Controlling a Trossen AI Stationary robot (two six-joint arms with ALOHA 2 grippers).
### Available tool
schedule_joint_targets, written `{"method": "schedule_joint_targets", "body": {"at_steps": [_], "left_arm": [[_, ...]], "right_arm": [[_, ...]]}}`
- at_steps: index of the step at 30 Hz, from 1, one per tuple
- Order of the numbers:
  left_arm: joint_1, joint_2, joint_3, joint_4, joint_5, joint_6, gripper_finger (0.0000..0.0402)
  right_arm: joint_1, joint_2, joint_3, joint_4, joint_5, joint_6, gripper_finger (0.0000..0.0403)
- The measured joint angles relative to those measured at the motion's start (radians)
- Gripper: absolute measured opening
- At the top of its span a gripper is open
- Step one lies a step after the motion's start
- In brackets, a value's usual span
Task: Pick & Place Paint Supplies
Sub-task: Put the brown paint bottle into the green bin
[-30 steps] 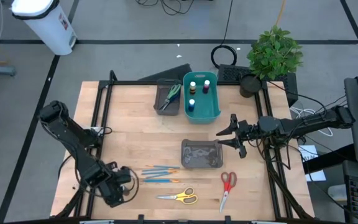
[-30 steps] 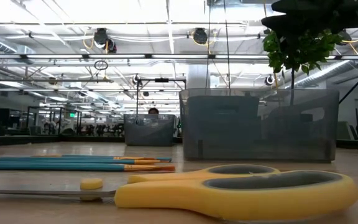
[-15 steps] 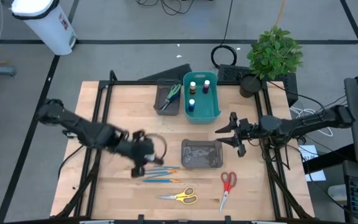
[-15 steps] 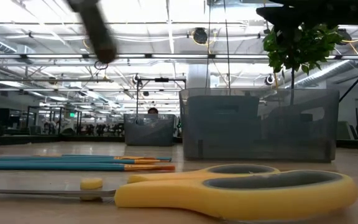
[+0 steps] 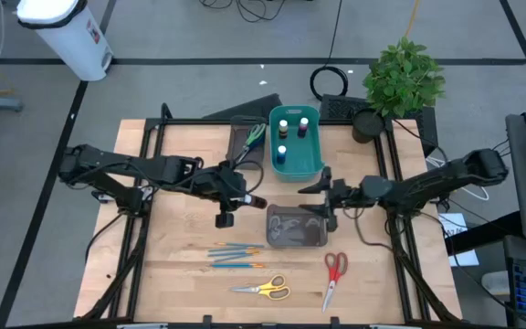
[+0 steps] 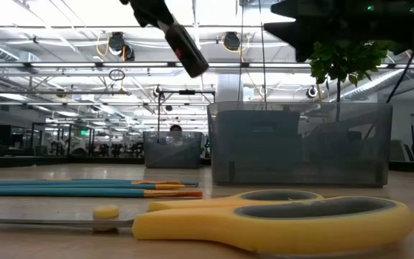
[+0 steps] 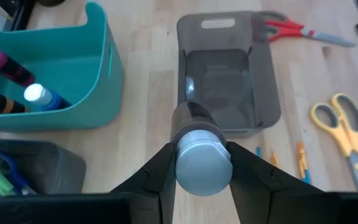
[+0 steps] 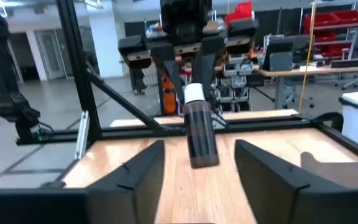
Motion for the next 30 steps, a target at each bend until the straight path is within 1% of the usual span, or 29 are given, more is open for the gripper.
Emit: {"method": "schedule_joint_targets", "body": {"at_steps": [4,6,9,12,17,20,22,25,27,28,30], "left_arm": [[0.000,0.033,0.000,0.018,0.011,0.033,0.0119],[0.000,0.040,0.000,0.018,0.013,0.037,0.0119],[-0.001,0.055,0.000,0.036,0.011,0.037,0.0119],[0.000,0.057,0.000,0.037,0.009,0.037,0.0119],[0.000,0.059,0.000,0.061,0.012,0.036,0.0119],[0.000,0.058,0.000,0.064,0.013,0.037,0.0119],[0.000,0.058,0.000,0.060,0.012,0.037,0.0119],[0.000,0.058,0.000,0.074,0.012,0.037,0.0119],[0.000,0.058,0.000,0.090,0.009,0.038,0.0119],[0.000,0.057,0.000,0.099,0.010,0.043,0.0126],[0.000,0.050,0.000,0.116,0.008,0.080,0.0160]], "right_arm": [[-0.001,0.159,0.097,0.003,0.013,-0.015,0.0259],[-0.002,0.241,0.168,-0.013,0.026,-0.029,0.0283],[-0.003,0.343,0.265,-0.090,0.027,-0.052,0.0301],[-0.010,0.426,0.348,-0.166,0.026,-0.068,0.0301],[-0.024,0.519,0.429,-0.210,0.025,-0.072,0.0280],[-0.030,0.537,0.433,-0.217,0.023,-0.071,0.0261],[-0.033,0.537,0.434,-0.226,0.025,-0.071,0.0242],[-0.034,0.523,0.434,-0.246,0.026,-0.071,0.0198],[-0.034,0.507,0.434,-0.260,0.025,-0.072,0.0160],[-0.033,0.495,0.434,-0.276,0.025,-0.072,0.0139],[-0.033,0.464,0.434,-0.317,0.023,-0.073,0.0103]]}}
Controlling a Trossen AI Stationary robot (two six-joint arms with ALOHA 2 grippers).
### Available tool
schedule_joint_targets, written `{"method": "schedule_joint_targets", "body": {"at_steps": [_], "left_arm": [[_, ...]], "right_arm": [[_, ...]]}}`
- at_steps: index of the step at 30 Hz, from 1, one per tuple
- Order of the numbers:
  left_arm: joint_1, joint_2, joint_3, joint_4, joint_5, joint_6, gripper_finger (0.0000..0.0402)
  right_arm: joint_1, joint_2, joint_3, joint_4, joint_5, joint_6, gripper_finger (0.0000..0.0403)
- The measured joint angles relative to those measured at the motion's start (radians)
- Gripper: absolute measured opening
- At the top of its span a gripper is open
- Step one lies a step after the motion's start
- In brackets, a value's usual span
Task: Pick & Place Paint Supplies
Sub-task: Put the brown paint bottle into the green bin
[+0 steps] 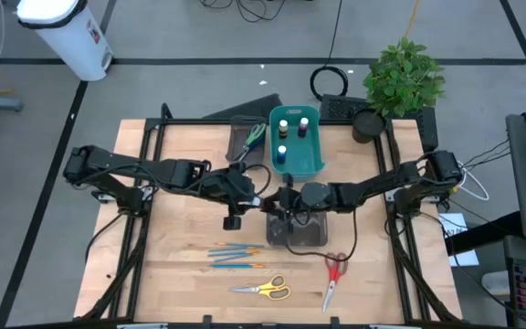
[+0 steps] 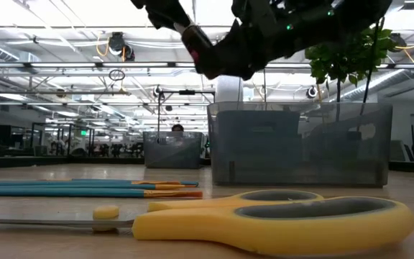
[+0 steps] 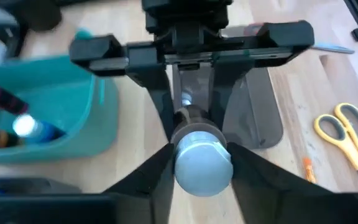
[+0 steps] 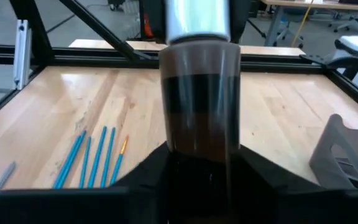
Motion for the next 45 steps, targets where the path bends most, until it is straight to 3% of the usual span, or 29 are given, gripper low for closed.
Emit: {"method": "schedule_joint_targets", "body": {"at_steps": [5,8,12,19,23,26,32,38,45], "left_arm": [[0.009,-0.053,-0.011,-0.006,-0.027,-0.011,0.0256],[0.015,-0.083,-0.112,0.107,-0.033,-0.019,0.0293],[0.034,-0.120,-0.335,0.401,-0.004,-0.006,0.0322],[0.153,-0.226,-0.697,1.039,0.292,-0.094,0.0335],[0.209,-0.250,-0.831,1.316,0.253,-0.164,0.0333],[0.211,-0.203,-0.850,1.455,0.193,-0.200,0.0335],[0.187,-0.068,-0.777,1.484,0.165,-0.188,0.0334],[0.201,-0.013,-0.739,1.507,0.301,-0.103,0.0320],[0.318,-0.059,-0.808,1.571,0.534,-0.197,0.0300]], "right_arm": [[0.006,-0.111,-0.011,-0.154,0.074,0.001,0.0097],[0.024,-0.194,-0.050,-0.203,0.184,0.001,0.0097],[0.048,-0.319,-0.135,-0.204,0.279,0.001,0.0097],[0.069,-0.501,-0.286,-0.081,0.316,0.001,0.0097],[0.069,-0.534,-0.357,0.055,0.310,-0.014,0.0097],[0.062,-0.522,-0.391,0.156,0.275,-0.039,0.0097],[0.016,-0.450,-0.397,0.270,0.101,-0.032,0.0097],[-0.002,-0.398,-0.397,0.286,0.073,-0.025,0.0097],[-0.002,-0.397,-0.397,0.274,0.073,-0.025,0.0097]]}}
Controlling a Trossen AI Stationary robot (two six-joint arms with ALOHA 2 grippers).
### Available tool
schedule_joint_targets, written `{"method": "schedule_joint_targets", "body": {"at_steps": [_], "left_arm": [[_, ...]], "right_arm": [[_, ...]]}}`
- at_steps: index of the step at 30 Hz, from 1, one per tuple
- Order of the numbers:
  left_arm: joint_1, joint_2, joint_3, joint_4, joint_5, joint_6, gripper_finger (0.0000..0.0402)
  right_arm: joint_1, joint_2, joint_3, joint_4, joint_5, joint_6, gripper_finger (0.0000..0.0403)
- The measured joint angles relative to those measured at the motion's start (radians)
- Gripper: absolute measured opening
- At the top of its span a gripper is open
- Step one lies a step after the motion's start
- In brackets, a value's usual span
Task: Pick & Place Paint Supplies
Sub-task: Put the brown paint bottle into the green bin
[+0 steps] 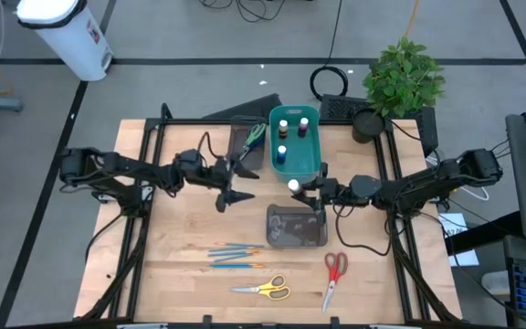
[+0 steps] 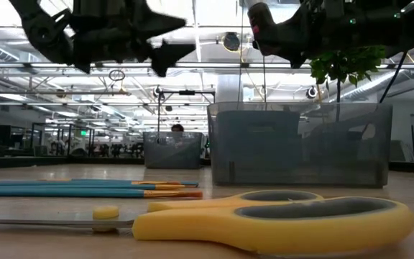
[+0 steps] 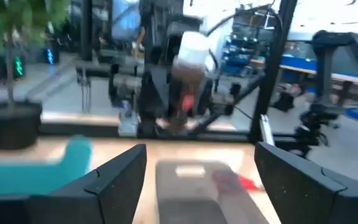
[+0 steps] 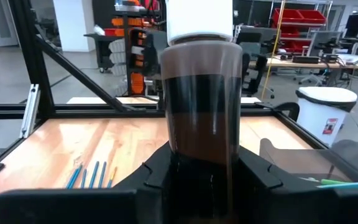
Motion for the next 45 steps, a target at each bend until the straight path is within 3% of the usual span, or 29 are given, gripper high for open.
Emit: {"method": "schedule_joint_targets", "body": {"at_steps": [5,9,14,18,23,29,45], "left_arm": [[0.094,-0.095,-0.140,0.060,0.003,-0.061,0.0290],[0.151,-0.226,-0.273,0.111,-0.099,-0.096,0.0287],[0.143,-0.364,-0.384,0.148,-0.219,-0.101,0.0289],[0.097,-0.381,-0.394,0.126,-0.228,-0.102,0.0289],[0.020,-0.318,-0.358,0.127,-0.245,-0.065,0.0288],[-0.056,-0.190,-0.249,0.127,-0.306,0.017,0.0287],[-0.103,0.129,0.033,0.121,-0.303,0.075,0.0285]], "right_arm": [[0.002,0.000,0.000,-0.002,0.000,-0.001,0.0097],[0.002,0.000,0.000,-0.003,0.000,-0.003,0.0097],[-0.016,0.000,0.000,-0.002,0.001,-0.008,0.0097],[-0.046,0.021,0.000,0.039,-0.002,0.017,0.0097],[-0.075,0.113,0.000,0.203,-0.101,0.029,0.0097],[-0.093,0.250,0.019,0.348,-0.104,0.070,0.0097],[-0.090,0.443,0.193,0.352,-0.138,0.080,0.0097]]}}
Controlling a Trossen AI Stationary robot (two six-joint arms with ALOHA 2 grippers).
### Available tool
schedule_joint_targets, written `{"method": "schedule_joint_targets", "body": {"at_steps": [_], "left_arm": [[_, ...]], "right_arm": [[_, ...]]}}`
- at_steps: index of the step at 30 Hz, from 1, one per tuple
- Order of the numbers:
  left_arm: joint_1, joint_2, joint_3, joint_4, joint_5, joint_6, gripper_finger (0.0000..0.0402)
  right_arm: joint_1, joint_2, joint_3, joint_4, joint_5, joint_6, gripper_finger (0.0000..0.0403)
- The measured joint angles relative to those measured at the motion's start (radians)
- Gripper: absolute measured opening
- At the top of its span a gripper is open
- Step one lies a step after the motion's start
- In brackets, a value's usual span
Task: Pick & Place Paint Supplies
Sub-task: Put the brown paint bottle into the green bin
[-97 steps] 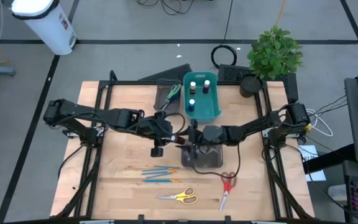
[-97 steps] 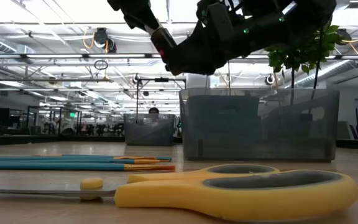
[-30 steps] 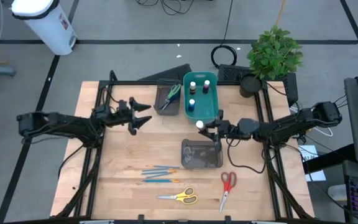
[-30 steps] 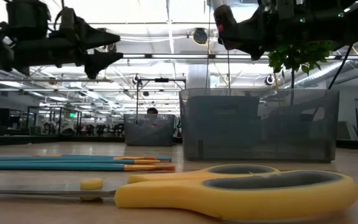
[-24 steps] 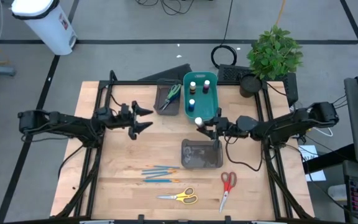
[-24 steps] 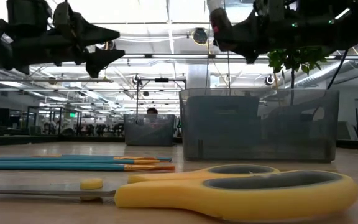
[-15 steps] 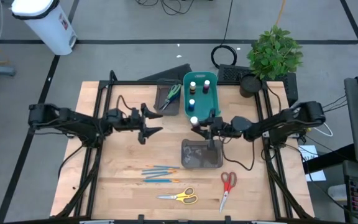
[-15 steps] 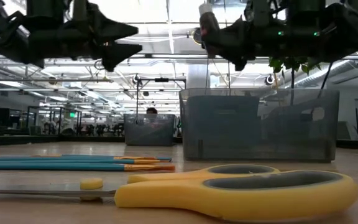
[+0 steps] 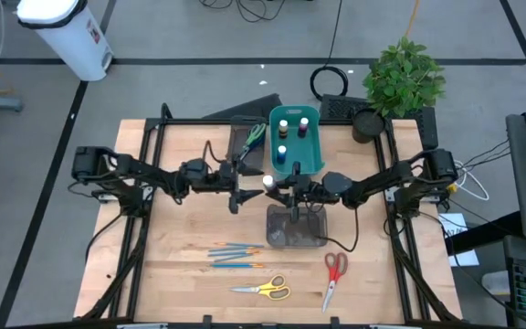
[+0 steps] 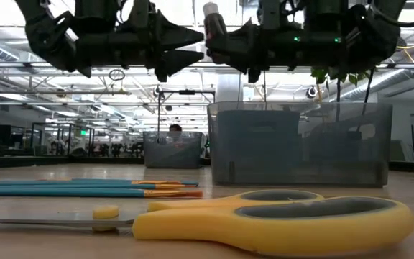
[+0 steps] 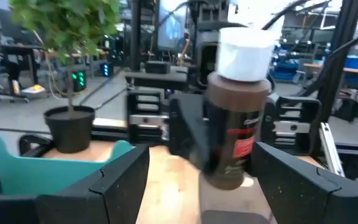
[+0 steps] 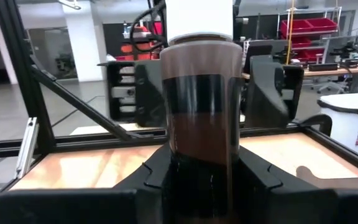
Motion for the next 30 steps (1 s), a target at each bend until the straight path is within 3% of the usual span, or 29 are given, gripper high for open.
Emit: {"method": "schedule_joint_targets", "body": {"at_steps": [9,23,30], "left_arm": [[-0.039,0.099,0.109,0.002,0.050,0.020,0.0285],[-0.042,0.103,0.109,0.025,0.046,0.008,0.0281],[-0.042,0.103,0.109,0.025,0.049,0.008,0.0191]], "right_arm": [[0.001,0.048,0.043,-0.003,-0.020,0.000,0.0097],[0.001,0.047,0.042,-0.026,-0.020,0.000,0.0100],[0.001,0.047,0.041,-0.030,-0.020,0.000,0.0100]]}}
